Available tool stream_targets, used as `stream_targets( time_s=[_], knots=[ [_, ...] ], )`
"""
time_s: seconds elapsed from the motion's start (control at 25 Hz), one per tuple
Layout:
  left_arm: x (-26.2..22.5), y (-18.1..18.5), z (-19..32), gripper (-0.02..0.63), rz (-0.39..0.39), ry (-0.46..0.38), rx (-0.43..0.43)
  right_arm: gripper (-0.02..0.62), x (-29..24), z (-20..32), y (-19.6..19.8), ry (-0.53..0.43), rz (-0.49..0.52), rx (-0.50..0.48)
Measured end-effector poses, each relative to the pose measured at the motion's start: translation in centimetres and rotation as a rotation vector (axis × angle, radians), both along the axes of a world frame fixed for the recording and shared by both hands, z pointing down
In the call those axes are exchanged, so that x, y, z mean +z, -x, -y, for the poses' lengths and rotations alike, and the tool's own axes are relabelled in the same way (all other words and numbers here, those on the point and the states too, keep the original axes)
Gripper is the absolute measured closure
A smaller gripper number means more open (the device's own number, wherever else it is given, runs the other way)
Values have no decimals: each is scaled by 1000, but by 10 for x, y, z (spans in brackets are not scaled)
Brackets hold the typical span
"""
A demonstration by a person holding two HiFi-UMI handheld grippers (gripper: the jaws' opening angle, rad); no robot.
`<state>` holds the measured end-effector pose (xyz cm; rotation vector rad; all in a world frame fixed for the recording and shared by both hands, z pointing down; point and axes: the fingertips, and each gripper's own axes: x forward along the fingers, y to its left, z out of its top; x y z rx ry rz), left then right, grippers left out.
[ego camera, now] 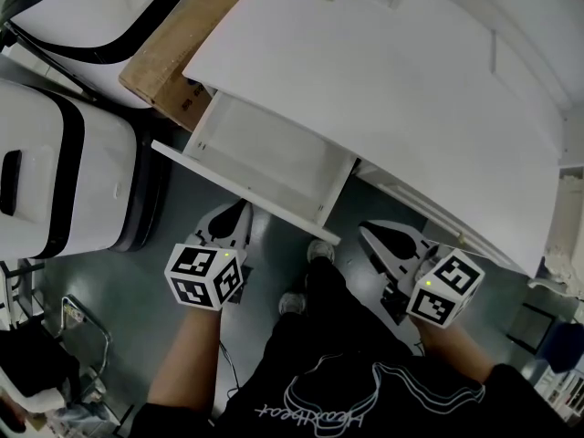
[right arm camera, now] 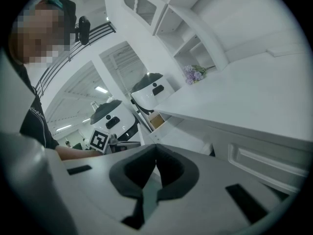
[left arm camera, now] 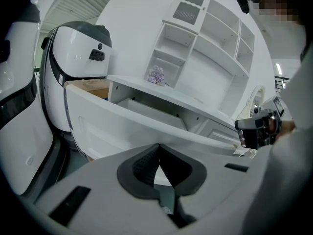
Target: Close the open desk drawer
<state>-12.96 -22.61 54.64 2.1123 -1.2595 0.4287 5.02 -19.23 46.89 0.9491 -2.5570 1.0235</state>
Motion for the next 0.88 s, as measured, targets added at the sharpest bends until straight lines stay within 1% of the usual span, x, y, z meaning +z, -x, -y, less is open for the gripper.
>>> stream_targets(
  time_s=[0.24, 0.88],
  knots=[
    [0, -5, 10, 603, 8, -4, 1, 589, 0, 2, -5, -7, -2, -7],
    [-1, -22, 43, 603, 18, -16, 14, 589, 4, 11, -25, 4, 0, 21]
  ],
)
